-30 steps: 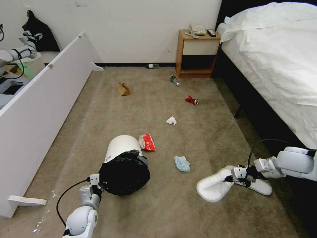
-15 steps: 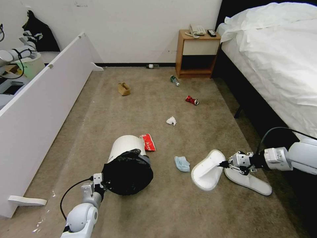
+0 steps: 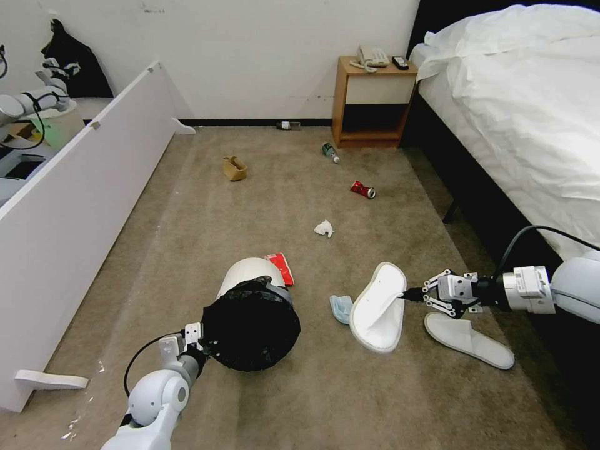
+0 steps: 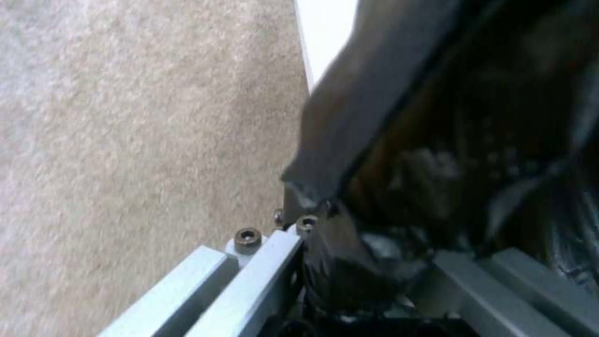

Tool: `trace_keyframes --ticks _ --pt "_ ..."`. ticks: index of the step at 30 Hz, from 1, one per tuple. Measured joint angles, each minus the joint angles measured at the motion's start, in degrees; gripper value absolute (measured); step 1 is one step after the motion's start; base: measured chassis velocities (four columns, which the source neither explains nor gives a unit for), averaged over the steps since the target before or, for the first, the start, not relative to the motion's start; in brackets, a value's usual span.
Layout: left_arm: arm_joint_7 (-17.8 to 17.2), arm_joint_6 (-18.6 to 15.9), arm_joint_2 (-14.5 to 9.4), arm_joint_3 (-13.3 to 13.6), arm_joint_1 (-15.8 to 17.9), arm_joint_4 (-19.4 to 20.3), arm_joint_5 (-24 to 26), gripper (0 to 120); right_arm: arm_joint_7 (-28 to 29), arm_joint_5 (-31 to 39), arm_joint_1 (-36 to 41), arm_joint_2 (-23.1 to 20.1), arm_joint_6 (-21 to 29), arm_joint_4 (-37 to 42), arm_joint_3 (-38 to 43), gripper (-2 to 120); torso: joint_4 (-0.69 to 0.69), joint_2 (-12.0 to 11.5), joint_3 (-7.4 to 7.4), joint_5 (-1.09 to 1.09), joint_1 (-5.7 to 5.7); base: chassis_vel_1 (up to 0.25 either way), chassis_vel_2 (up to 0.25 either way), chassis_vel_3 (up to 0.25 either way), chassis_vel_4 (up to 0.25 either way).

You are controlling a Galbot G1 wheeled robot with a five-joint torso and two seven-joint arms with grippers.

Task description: Pick up the trash bin and place the garbage on the floor into it.

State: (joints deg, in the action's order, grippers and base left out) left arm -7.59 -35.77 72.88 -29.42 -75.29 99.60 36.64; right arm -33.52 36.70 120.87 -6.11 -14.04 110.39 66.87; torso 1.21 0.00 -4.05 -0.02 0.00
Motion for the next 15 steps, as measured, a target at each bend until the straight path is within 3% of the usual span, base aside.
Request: trace_keyframes --ticks 7,8,11,15 --pt "-7.0 -2.5 -2.0 0.0 -0.2 3.2 7.4 0 -0.5 2.3 -0.7 0.8 -0.4 1.1 0.4 0 -0.01 0.0 0.0 0.0 0.0 0.0 0.0 0.0 0.0" --pt "-9.6 -3.3 -2.5 -0.1 -0.2 4.2 10.0 0 -0.8 2.9 -1.3 1.4 -0.4 1.6 0.4 0 -0.01 0.0 0.0 0.0 0.0 0.0 0.0 0.0 0.0" --pt "-12.9 -4.4 -3.0 -0.2 -0.1 5.7 13.8 0 -1.0 4.0 -2.2 2.5 -0.5 2.9 0.4 0 0.01 0.0 0.0 0.01 0.0 0.0 0.0 0.0 0.0" --pt "-14.9 -5.1 -3.2 -0.6 0.0 6.8 15.9 0 -1.0 4.7 -2.9 3.2 -0.6 4.2 0.3 0 0.0 0.0 0.0 0.01 0.0 0.0 0.0 0.0 0.0"
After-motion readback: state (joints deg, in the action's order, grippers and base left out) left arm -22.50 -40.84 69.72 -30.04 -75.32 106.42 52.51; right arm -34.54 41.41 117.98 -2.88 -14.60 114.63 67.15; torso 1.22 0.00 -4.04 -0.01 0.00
